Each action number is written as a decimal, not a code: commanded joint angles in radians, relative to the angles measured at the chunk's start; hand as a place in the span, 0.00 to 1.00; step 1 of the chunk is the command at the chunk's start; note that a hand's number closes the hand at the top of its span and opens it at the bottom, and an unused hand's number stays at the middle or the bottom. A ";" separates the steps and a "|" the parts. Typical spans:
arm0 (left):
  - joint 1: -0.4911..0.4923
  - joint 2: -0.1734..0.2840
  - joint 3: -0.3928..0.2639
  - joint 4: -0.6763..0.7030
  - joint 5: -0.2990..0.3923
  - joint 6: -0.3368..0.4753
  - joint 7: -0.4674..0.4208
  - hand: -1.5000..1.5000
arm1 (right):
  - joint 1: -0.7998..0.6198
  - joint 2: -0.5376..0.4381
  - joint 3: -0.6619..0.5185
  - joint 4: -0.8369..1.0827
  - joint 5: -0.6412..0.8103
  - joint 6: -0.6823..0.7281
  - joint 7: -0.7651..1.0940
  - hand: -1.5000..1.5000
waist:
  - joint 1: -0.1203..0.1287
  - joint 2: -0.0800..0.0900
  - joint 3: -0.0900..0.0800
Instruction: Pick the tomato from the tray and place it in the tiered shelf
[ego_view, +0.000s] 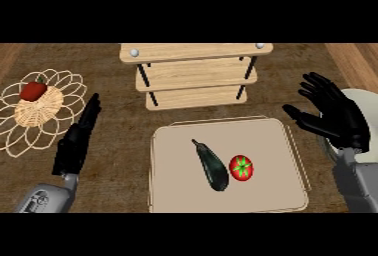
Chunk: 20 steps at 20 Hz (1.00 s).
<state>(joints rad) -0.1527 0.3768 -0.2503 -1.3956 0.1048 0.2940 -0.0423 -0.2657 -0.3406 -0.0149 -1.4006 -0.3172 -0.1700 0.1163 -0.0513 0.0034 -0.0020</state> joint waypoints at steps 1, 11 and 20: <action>-0.023 -0.025 -0.013 -0.020 0.019 -0.020 0.007 0.50 | 0.096 -0.162 0.030 0.076 0.316 -0.175 -0.058 1.00 | -0.013 0.007 -0.010; 0.000 -0.079 -0.035 -0.071 0.005 -0.080 0.034 0.50 | 0.408 0.134 -0.032 -0.173 0.178 -0.258 -0.461 0.00 | 0.044 -0.006 0.002; -0.048 -0.095 -0.038 -0.066 -0.020 -0.061 0.085 0.50 | 0.460 -0.100 0.195 -0.422 0.473 -0.197 -0.020 0.00 | 0.046 -0.006 0.000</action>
<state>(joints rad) -0.1858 0.3014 -0.2747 -1.4376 0.1053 0.2187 0.0056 0.1776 -0.3730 0.1193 -1.7069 0.0584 -0.3758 -0.0709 -0.0081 -0.0024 -0.0022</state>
